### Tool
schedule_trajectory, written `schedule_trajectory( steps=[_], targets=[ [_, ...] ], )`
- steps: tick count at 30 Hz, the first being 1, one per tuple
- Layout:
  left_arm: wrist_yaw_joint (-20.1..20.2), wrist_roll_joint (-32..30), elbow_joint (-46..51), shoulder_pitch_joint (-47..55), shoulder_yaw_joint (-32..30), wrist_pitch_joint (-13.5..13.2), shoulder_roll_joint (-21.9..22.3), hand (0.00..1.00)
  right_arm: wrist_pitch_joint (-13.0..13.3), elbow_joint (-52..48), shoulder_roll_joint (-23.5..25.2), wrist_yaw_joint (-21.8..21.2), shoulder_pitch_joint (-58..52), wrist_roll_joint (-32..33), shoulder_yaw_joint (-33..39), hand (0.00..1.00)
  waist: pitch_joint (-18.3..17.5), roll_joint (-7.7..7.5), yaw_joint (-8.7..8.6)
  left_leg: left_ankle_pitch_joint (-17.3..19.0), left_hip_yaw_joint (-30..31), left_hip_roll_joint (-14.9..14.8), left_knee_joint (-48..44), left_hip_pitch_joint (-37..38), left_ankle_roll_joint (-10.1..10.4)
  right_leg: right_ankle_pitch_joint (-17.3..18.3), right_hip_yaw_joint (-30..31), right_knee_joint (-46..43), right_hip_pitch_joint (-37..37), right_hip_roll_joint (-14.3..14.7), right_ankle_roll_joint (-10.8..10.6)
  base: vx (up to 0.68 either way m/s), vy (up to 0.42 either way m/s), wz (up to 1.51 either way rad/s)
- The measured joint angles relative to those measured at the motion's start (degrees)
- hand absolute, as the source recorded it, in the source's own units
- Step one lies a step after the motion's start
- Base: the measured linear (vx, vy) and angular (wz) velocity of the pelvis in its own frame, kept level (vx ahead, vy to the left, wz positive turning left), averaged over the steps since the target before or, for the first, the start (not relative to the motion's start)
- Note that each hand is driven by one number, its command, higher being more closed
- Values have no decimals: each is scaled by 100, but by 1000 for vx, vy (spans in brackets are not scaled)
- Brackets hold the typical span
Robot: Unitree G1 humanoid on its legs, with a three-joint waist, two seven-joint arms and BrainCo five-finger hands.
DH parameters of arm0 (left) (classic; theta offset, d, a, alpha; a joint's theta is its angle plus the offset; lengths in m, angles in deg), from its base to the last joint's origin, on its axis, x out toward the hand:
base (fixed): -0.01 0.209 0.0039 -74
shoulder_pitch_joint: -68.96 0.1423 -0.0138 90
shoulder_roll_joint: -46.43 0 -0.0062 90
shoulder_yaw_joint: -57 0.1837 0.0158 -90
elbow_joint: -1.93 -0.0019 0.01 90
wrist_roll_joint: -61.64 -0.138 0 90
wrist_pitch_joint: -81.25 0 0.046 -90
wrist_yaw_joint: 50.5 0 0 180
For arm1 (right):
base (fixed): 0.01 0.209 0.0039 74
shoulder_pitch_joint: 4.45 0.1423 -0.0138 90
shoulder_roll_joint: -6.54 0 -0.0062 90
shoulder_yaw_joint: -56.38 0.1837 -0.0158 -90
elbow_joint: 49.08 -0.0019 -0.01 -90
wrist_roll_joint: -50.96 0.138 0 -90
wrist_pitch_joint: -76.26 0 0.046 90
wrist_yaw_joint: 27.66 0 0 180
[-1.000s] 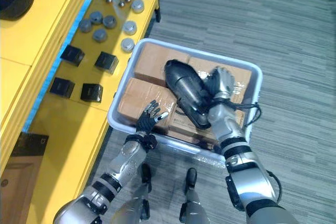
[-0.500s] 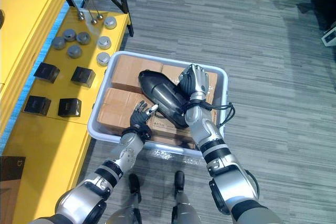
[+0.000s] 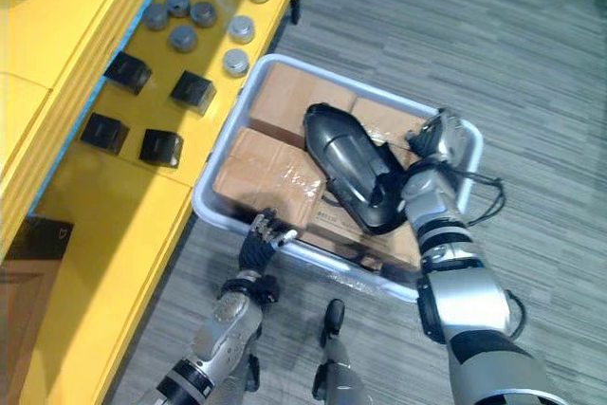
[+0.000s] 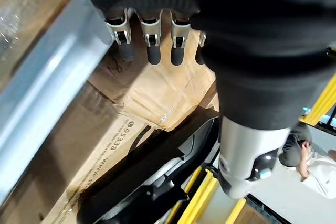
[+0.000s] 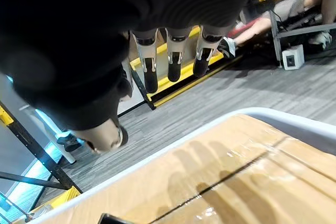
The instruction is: Walk over and take plastic housings, then place them on the shelf
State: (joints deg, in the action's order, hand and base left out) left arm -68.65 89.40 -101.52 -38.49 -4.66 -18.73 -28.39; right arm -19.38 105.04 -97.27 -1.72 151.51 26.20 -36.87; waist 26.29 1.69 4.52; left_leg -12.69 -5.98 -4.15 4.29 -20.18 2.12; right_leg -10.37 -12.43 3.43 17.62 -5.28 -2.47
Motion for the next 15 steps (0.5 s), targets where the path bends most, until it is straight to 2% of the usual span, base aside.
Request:
schedule_trajectory(
  steps=[6, 12, 15],
  targets=[
    [369, -106, 65, 222, 153, 13, -4, 0, 87, 210, -122, -23, -15, 122, -401, 0, 54, 99, 16, -22, 60, 26, 14, -88, -29, 0, -72, -11, 62, -34, -22, 11, 88, 5],
    [478, -105, 145, 191, 240, 9, 2, 0, 251, 230, -197, -142, -39, 145, -719, 0, 57, 106, 64, -23, 78, 14, 14, -170, -30, 0, -84, -12, 141, -23, -22, 19, 80, 1],
    [478, -100, 162, 192, 237, 1, 12, 0, 289, 599, -199, -302, -44, 179, -892, 0, 87, 177, 125, -26, 117, 18, 13, -206, -32, 4, -116, -11, 153, -24, -26, 26, 72, 5]
  ],
)
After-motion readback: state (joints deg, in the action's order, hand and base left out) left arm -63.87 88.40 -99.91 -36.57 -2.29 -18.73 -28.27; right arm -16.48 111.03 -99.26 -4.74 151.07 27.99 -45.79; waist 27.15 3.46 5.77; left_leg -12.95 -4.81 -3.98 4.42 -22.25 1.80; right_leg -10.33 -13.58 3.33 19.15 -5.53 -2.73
